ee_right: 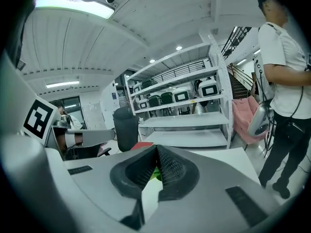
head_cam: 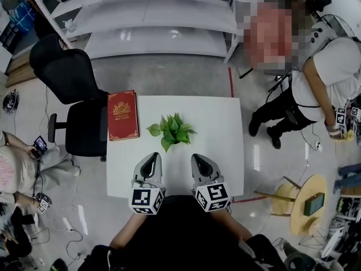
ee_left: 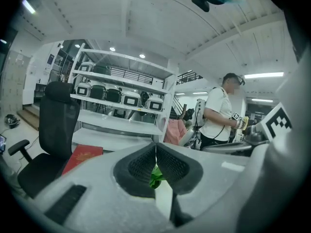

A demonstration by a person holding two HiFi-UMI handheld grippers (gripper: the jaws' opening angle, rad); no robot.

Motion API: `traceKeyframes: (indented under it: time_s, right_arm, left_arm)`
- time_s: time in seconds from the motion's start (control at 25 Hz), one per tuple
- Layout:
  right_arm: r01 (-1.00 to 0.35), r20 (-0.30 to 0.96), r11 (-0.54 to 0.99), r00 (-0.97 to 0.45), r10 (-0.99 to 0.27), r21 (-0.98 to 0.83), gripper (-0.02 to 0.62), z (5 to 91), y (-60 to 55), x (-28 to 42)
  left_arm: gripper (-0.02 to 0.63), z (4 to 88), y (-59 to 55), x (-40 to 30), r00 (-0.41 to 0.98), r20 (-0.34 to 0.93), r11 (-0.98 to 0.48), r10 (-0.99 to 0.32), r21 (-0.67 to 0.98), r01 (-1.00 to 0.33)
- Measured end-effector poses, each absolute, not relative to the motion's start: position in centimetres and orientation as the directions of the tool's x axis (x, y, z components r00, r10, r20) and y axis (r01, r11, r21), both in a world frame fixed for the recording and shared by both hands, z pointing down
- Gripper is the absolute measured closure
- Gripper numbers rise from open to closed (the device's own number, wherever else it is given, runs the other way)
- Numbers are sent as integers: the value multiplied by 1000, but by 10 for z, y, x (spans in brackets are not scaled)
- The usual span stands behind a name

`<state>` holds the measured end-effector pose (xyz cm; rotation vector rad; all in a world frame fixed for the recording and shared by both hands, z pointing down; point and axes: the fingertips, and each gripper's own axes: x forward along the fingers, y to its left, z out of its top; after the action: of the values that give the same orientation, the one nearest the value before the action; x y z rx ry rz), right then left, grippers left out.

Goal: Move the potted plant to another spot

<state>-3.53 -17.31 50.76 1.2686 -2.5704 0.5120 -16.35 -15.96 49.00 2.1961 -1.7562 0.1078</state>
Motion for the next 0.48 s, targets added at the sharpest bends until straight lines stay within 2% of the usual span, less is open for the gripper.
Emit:
traceKeyframes:
  time_s: [0.48]
  right_arm:
    - [-803,360,562,-593,-720,-198,583,511,-176,-35]
  left_arm:
    - [588,493,-161,-164,240,265,-188,-934,209,-960]
